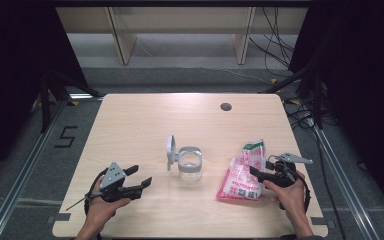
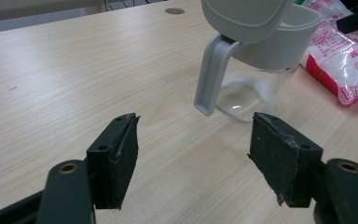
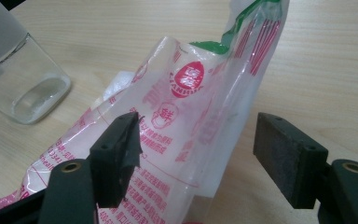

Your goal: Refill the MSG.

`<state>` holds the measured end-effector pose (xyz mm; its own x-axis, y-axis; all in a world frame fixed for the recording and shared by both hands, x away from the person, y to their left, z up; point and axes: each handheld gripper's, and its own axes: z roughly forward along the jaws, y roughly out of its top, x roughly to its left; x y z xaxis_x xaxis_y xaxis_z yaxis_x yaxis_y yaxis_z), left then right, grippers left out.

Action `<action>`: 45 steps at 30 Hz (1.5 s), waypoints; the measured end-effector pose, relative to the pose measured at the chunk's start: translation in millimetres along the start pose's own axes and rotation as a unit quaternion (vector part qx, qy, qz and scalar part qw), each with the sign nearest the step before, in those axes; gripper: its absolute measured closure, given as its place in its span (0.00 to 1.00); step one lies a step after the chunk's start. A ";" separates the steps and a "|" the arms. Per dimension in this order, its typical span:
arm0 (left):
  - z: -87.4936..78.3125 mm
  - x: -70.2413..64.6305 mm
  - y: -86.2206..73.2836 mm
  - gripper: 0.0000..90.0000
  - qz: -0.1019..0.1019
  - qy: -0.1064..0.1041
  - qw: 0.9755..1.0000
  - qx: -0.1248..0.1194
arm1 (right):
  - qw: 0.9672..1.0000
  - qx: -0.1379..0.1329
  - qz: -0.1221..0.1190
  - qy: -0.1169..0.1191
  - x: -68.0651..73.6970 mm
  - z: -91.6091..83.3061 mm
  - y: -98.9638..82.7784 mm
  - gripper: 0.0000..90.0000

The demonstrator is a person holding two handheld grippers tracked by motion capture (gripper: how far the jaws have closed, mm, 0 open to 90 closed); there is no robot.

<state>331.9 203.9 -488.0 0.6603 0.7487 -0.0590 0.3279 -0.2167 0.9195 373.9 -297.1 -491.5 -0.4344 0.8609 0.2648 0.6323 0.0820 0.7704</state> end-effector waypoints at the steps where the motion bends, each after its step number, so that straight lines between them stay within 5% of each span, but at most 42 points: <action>1: -0.5 -0.1 -0.1 0.35 0.003 0.000 1.000 0.001 | 1.000 -0.010 -0.021 0.003 -3.6 3.1 0.3 0.38; 3: -0.9 -0.1 -0.1 0.35 0.009 0.001 1.000 0.001 | 1.000 -0.006 -0.022 -0.006 -3.5 3.1 0.6 0.38; 4: -1.3 -0.7 -0.3 0.35 0.009 0.002 1.000 0.001 | 1.000 -0.003 -0.002 -0.004 0.1 4.0 0.4 0.39; 5: -1.9 -2.2 -0.2 0.35 0.003 0.003 1.000 0.000 | 1.000 0.000 -0.024 -0.011 -2.4 5.4 2.1 0.39; 9: -2.3 -1.9 -0.3 0.35 0.014 0.001 1.000 -0.001 | 1.000 0.003 -0.028 -0.012 -1.5 7.5 3.4 0.40; 10: -2.1 -2.2 -0.7 0.35 0.014 -0.002 1.000 -0.002 | 1.000 0.012 -0.005 -0.012 2.9 6.4 3.4 0.41; 13: -2.5 -5.5 -1.7 0.35 0.005 -0.001 1.000 0.000 | 1.000 0.005 -0.015 -0.010 3.0 9.5 4.2 0.43; 14: -2.4 -4.5 -1.2 0.35 0.016 -0.004 1.000 -0.001 | 0.999 0.003 -0.031 -0.009 0.2 10.3 5.0 0.44; 16: -2.2 -4.2 -1.2 0.35 0.015 -0.003 1.000 -0.005 | 1.000 0.008 -0.013 -0.008 3.5 11.5 5.0 0.46; 18: -3.0 -4.0 -1.8 0.35 0.004 0.001 1.000 -0.001 | 0.999 0.012 -0.031 -0.007 -1.3 14.4 6.3 0.49; 22: -2.9 -3.4 -1.7 0.35 0.015 0.003 1.000 0.003 | 0.999 0.012 -0.032 -0.004 -3.4 16.8 6.9 0.50; 25: -1.1 -5.0 -2.9 0.35 0.005 0.001 1.000 -0.001 | 1.000 0.016 -0.011 -0.001 0.4 17.4 7.0 0.52; 29: -2.2 -4.5 -2.6 0.35 0.007 0.003 1.000 0.003 | 1.000 0.021 -0.014 -0.001 -0.7 17.2 7.0 0.54; 30: -2.1 -4.4 -2.8 0.35 0.004 0.002 1.000 0.002 | 0.999 0.016 -0.032 -0.002 -4.3 17.8 7.4 0.55; 34: -2.8 -4.1 -2.2 0.35 0.007 0.003 1.000 0.004 | 1.000 0.014 -0.019 0.013 -4.7 18.7 6.9 0.58; 35: -2.0 -3.9 -2.6 0.35 0.004 0.003 1.000 0.001 | 1.000 0.018 0.007 0.020 -1.6 18.8 6.5 0.59; 36: -2.3 -4.0 -2.7 0.35 0.005 0.003 1.000 0.002 | 1.000 0.016 -0.008 0.020 -4.5 19.9 6.9 0.62; 45: -2.6 -3.3 -1.7 0.35 0.016 0.001 1.000 0.003 | 1.000 0.014 -0.006 0.019 -4.3 20.4 7.4 0.79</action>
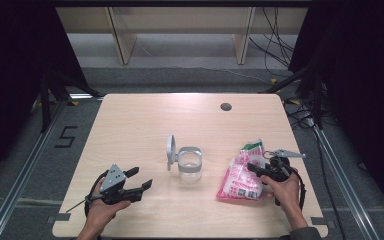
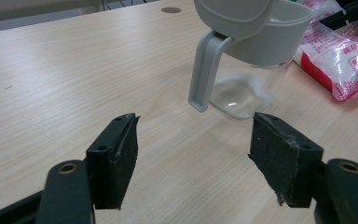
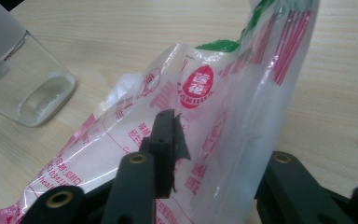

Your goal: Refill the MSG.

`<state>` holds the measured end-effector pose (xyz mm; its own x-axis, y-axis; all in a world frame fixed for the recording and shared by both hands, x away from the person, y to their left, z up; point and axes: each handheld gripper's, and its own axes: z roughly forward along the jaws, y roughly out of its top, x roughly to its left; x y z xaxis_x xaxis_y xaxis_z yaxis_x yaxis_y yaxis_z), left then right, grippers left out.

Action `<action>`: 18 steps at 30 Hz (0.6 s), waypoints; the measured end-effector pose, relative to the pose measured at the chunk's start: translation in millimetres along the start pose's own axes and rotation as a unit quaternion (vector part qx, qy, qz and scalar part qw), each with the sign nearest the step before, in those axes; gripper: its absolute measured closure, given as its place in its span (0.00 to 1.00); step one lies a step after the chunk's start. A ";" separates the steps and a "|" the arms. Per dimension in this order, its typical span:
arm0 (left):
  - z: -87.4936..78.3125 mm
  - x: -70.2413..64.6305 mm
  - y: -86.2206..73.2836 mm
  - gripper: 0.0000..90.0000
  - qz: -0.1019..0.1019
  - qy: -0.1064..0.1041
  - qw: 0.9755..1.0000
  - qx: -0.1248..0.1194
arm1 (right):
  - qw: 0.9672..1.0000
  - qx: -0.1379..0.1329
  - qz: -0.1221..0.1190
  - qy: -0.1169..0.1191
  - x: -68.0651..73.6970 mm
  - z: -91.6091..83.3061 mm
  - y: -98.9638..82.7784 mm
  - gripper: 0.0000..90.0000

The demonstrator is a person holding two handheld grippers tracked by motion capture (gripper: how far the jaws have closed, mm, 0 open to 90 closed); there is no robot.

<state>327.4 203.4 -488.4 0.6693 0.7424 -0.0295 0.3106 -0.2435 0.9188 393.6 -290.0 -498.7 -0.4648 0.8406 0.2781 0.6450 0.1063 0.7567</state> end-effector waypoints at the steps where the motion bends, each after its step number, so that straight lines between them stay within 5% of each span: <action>1: 0.1 -0.9 -0.2 0.35 -0.006 0.002 1.000 0.000 | 1.000 0.004 -0.001 -0.004 0.4 -1.2 0.4 0.85; 7: 0.9 -2.1 -1.0 0.35 -0.013 0.002 1.000 -0.001 | 1.000 0.000 0.003 0.007 5.6 0.6 0.1 0.99; 8: 1.5 -0.4 -0.9 0.35 -0.002 -0.004 1.000 -0.004 | 1.000 0.001 -0.001 0.006 6.0 0.3 0.5 1.00; 9: 0.3 -2.4 -1.4 0.35 -0.012 0.000 1.000 -0.001 | 1.000 0.001 0.001 0.007 7.0 0.6 0.5 1.00; 10: 0.1 -3.1 -1.4 0.35 -0.015 0.000 1.000 -0.002 | 1.000 0.001 -0.022 -0.001 4.3 -1.0 1.3 1.00; 12: -0.1 -0.3 -0.3 0.35 0.002 -0.001 1.000 -0.001 | 1.000 0.001 -0.002 0.004 8.8 -1.2 0.6 1.00; 15: -0.3 -1.3 -1.0 0.35 -0.007 0.002 1.000 -0.002 | 1.000 -0.007 -0.029 0.000 6.5 -1.2 1.4 1.00; 16: -0.4 -2.2 -1.2 0.35 -0.012 0.001 1.000 -0.003 | 1.000 -0.005 -0.012 0.002 10.9 -1.7 1.1 1.00; 18: -0.2 -2.0 -0.8 0.35 -0.012 0.001 1.000 -0.004 | 0.999 -0.015 -0.042 0.007 11.1 -4.5 3.4 1.00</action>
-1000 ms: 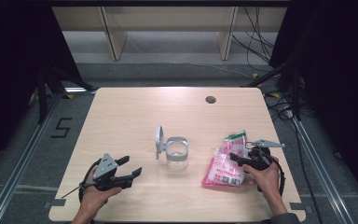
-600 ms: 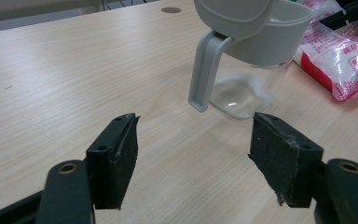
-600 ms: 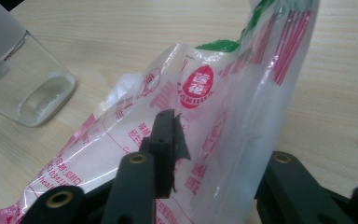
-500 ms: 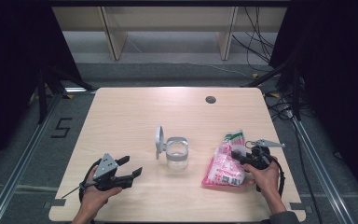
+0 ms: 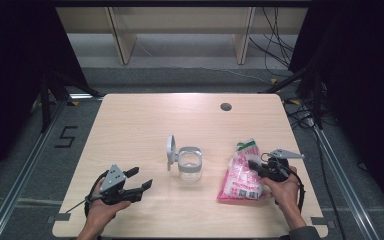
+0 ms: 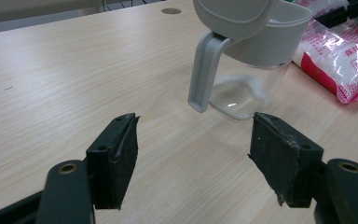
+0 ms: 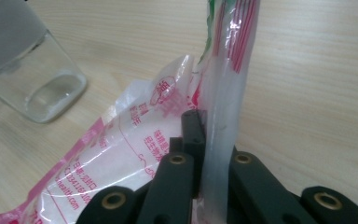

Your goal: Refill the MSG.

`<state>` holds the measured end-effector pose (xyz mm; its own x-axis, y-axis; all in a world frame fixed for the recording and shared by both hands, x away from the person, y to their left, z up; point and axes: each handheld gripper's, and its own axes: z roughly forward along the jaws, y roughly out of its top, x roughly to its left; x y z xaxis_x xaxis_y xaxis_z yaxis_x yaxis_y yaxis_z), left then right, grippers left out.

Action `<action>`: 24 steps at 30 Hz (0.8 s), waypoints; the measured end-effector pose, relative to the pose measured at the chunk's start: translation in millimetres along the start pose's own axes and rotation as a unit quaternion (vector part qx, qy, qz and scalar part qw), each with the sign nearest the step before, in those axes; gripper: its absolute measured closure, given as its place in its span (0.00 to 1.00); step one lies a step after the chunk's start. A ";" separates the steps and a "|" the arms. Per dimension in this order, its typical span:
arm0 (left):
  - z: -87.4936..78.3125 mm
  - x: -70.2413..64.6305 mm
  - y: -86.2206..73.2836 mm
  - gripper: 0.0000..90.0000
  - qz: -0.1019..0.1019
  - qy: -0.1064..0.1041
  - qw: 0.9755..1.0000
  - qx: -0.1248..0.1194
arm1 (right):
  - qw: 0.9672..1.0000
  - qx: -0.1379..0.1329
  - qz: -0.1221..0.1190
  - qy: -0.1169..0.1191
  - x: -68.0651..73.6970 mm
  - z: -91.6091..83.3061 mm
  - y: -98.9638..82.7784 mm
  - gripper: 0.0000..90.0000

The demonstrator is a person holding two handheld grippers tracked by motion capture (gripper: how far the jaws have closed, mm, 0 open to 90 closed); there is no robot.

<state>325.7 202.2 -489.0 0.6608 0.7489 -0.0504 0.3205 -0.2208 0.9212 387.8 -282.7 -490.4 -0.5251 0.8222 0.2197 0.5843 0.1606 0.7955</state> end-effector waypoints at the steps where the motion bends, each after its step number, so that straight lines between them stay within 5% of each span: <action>1: 0.0 0.1 0.0 0.35 0.000 0.001 1.000 0.001 | 1.000 0.000 0.000 0.000 0.0 0.0 0.0 1.00; 6: -0.2 -0.6 -0.9 0.35 -0.001 -0.001 1.000 0.001 | 0.999 -0.027 -0.005 0.017 13.7 -10.9 4.6 1.00; 7: -0.3 -0.5 -1.2 0.35 0.002 0.000 1.000 0.003 | 0.999 -0.039 -0.022 0.021 12.9 -12.7 5.9 1.00; 10: 1.0 -1.4 -1.8 0.35 0.006 -0.006 1.000 0.002 | 0.998 -0.045 -0.011 0.030 20.5 -17.3 7.8 1.00; 11: 2.2 -2.8 -2.4 0.35 -0.001 -0.007 1.000 0.000 | 0.997 -0.055 -0.034 0.033 21.8 -19.7 10.5 1.00; 17: 3.3 -8.2 -3.7 0.35 0.000 -0.014 1.000 0.007 | 0.995 -0.076 -0.025 0.052 31.1 -23.4 14.2 1.00; 19: 3.5 -9.7 -3.8 0.35 -0.002 -0.013 1.000 0.006 | 0.994 -0.082 -0.049 0.050 34.7 -26.2 18.5 1.00; 22: 3.2 -11.9 -3.6 0.35 0.001 -0.016 1.000 0.007 | 0.994 -0.084 -0.047 0.056 40.4 -28.7 20.4 1.00; 23: 3.9 -12.8 -3.7 0.35 0.000 -0.019 1.000 0.006 | 0.991 -0.093 -0.075 0.060 43.3 -30.7 23.8 1.00; 24: 3.8 -14.0 -3.9 0.35 0.004 -0.016 1.000 0.011 | 0.991 -0.093 -0.075 0.060 43.3 -30.7 23.8 1.00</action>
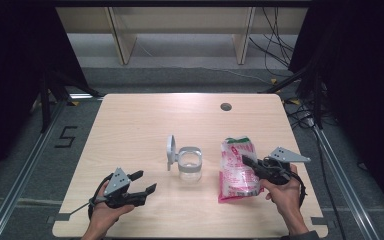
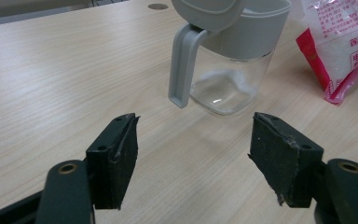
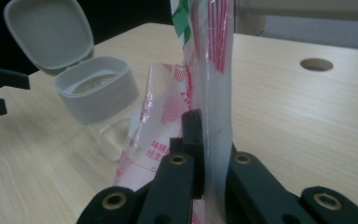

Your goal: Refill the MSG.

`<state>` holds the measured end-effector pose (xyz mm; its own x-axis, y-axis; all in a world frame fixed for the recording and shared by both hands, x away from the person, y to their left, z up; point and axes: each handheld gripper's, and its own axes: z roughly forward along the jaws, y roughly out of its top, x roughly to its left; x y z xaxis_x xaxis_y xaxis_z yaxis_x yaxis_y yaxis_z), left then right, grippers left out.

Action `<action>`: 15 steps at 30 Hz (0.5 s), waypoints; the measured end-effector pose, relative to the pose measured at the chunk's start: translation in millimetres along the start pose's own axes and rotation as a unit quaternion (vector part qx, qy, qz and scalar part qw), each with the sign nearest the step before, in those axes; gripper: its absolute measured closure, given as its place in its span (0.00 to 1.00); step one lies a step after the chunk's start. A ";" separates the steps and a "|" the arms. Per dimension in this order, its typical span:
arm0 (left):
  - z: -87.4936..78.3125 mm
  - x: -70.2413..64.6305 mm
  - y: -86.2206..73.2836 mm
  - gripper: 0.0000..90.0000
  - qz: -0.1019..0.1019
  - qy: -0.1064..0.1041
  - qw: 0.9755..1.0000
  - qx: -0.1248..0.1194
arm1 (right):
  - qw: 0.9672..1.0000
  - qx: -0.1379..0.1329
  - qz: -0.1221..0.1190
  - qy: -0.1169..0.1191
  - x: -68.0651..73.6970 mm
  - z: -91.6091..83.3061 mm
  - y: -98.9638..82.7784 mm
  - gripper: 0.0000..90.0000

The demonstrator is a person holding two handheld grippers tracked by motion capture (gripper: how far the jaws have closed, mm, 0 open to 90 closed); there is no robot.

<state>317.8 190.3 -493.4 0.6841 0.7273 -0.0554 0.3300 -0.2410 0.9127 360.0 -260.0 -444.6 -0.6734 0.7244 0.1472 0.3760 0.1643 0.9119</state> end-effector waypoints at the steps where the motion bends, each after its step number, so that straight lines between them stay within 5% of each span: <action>1: 1.5 -2.0 -1.0 0.35 0.001 -0.006 1.000 -0.001 | 1.000 0.004 0.000 -0.002 3.2 -1.6 1.9 1.00; 3: 4.1 -8.1 -1.9 0.35 0.001 -0.014 1.000 0.000 | 1.000 -0.002 -0.019 0.004 5.9 -1.9 6.2 1.00; 7: 5.2 -12.9 -1.5 0.35 0.003 -0.015 1.000 0.003 | 1.000 -0.005 -0.004 0.014 12.4 -1.7 9.2 1.00; 15: 11.5 -23.7 -4.0 0.36 0.007 -0.028 1.000 0.003 | 0.999 -0.024 -0.044 0.010 24.3 -6.0 22.0 1.00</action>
<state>307.8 166.6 -500.4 0.7236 0.6871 -0.0650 0.3234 -0.2544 0.9114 348.1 -242.8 -418.6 -0.7148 0.6956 0.0727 0.2846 0.1943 0.9388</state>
